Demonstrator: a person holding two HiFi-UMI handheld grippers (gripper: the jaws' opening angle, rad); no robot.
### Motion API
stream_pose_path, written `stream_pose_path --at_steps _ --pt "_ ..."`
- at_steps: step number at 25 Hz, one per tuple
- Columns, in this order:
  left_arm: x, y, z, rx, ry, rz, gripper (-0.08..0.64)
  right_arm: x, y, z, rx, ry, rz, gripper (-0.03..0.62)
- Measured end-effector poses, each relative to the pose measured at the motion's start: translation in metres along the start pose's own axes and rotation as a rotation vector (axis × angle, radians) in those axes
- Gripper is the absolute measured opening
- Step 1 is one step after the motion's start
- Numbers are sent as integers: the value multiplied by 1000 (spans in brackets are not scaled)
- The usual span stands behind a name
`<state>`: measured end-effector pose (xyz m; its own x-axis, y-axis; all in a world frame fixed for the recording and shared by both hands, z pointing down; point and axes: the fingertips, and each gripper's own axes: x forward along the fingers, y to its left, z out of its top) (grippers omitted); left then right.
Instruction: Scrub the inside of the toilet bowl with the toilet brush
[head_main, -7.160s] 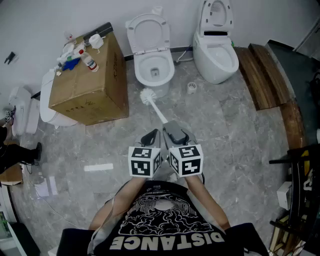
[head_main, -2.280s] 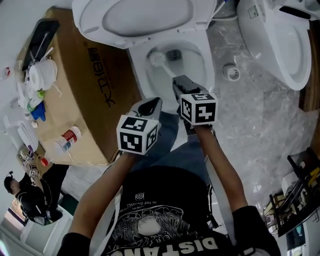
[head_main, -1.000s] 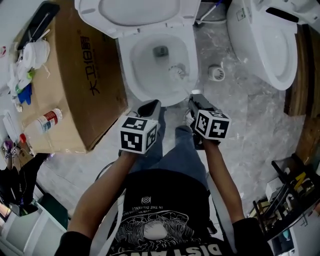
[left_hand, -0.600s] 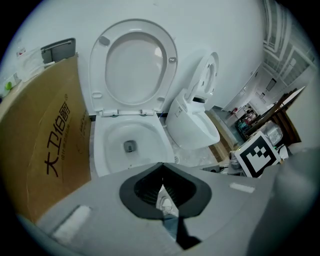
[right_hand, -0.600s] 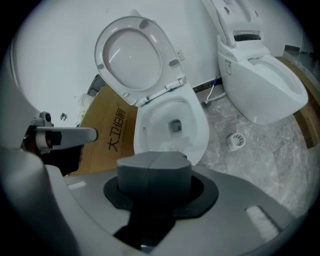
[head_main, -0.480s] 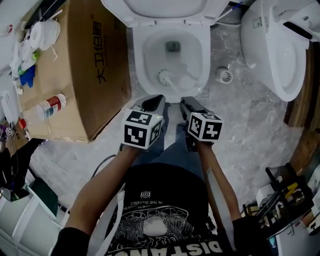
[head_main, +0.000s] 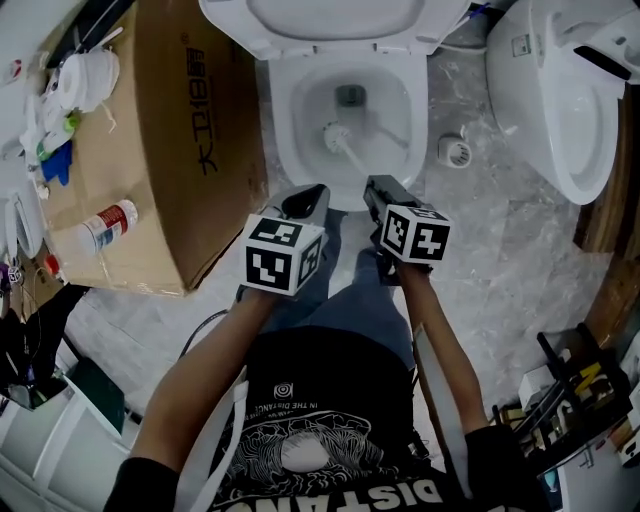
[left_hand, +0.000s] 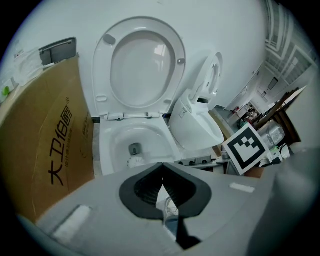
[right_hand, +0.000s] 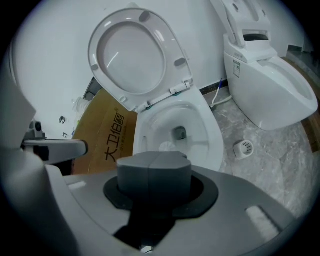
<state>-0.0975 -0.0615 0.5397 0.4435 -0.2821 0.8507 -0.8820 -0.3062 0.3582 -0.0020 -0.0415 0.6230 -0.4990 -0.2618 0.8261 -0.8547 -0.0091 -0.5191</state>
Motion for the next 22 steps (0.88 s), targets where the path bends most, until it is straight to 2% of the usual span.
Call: stream_pose_path --at_steps 6,14,22 --pt "10 -3 5 32 26 -36 1 22 1 13 -18 10 11 150" --pt "19 14 15 61 57 -48 1 47 6 54 10 -45 12 150" --pt "21 29 31 72 54 -43 2 51 -3 84 17 -77 -38 150"
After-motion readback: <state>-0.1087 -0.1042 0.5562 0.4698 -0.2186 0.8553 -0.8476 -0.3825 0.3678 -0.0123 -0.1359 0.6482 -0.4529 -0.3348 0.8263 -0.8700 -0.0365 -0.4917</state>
